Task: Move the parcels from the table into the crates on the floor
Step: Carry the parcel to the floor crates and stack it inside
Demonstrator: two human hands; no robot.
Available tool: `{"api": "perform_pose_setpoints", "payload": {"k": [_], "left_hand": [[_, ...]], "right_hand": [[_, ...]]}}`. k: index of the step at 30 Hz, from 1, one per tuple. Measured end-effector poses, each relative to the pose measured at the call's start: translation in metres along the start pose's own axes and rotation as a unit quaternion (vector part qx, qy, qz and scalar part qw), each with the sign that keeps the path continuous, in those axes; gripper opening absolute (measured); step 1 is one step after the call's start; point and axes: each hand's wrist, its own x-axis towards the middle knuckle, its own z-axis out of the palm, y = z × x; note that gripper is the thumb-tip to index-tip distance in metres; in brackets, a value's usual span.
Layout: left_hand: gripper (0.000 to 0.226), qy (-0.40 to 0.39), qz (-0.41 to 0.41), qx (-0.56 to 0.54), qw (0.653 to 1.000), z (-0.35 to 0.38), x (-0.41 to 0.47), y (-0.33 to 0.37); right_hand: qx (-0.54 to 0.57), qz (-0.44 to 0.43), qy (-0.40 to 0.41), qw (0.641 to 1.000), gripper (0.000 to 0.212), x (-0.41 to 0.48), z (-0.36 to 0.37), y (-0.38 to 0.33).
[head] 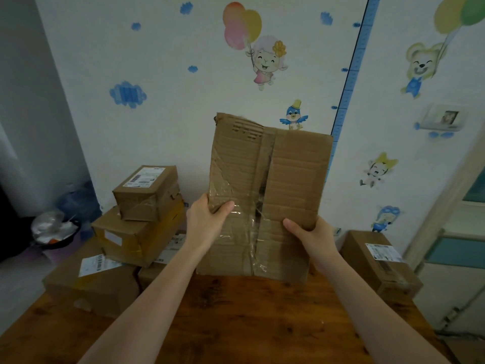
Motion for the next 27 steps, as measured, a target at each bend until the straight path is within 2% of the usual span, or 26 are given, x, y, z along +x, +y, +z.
{"api": "perform_pose_setpoints", "payload": {"k": [3,7,9,11,14,16,18,20,24,27], "left_hand": [[0.024,0.017,-0.006,0.000,1.000,-0.001,-0.002,0.001],[0.045,-0.050,-0.080,-0.110,0.989,-0.008,0.001,0.009],[0.046,-0.051,-0.082,-0.136,0.986,-0.007,0.002,0.014],[0.040,-0.032,-0.058,-0.128,0.990,-0.005,0.001,0.016],[0.034,-0.011,-0.013,-0.078,0.997,-0.002,0.000,0.012],[0.038,-0.010,-0.006,-0.075,0.997,-0.002,-0.002,0.012],[0.043,-0.029,-0.010,-0.092,0.995,-0.004,-0.002,0.014],[0.049,-0.051,-0.005,-0.094,0.994,-0.005,-0.001,0.015],[0.035,-0.014,0.009,-0.049,0.999,-0.002,-0.001,0.013],[0.035,-0.031,-0.026,-0.079,0.996,-0.003,-0.001,0.013]], "right_hand": [[-0.016,-0.017,0.008,1.000,0.042,-0.002,0.001,0.001],[-0.005,0.003,-0.003,1.000,0.070,-0.001,-0.006,-0.008],[0.022,0.004,-0.007,1.000,0.072,0.000,-0.007,-0.015],[0.028,-0.010,-0.007,1.000,0.060,0.001,-0.007,-0.019],[0.002,-0.041,0.002,0.999,0.025,0.000,-0.007,-0.022],[-0.013,-0.053,0.010,0.998,0.017,-0.001,-0.008,-0.022],[-0.005,-0.047,0.003,0.999,0.022,-0.001,-0.011,-0.023],[-0.005,-0.045,-0.007,0.999,0.035,-0.001,-0.014,-0.023],[-0.050,-0.058,0.005,0.997,0.036,-0.003,-0.011,-0.021],[-0.041,-0.037,0.001,0.998,0.041,-0.004,-0.011,-0.021]]}}
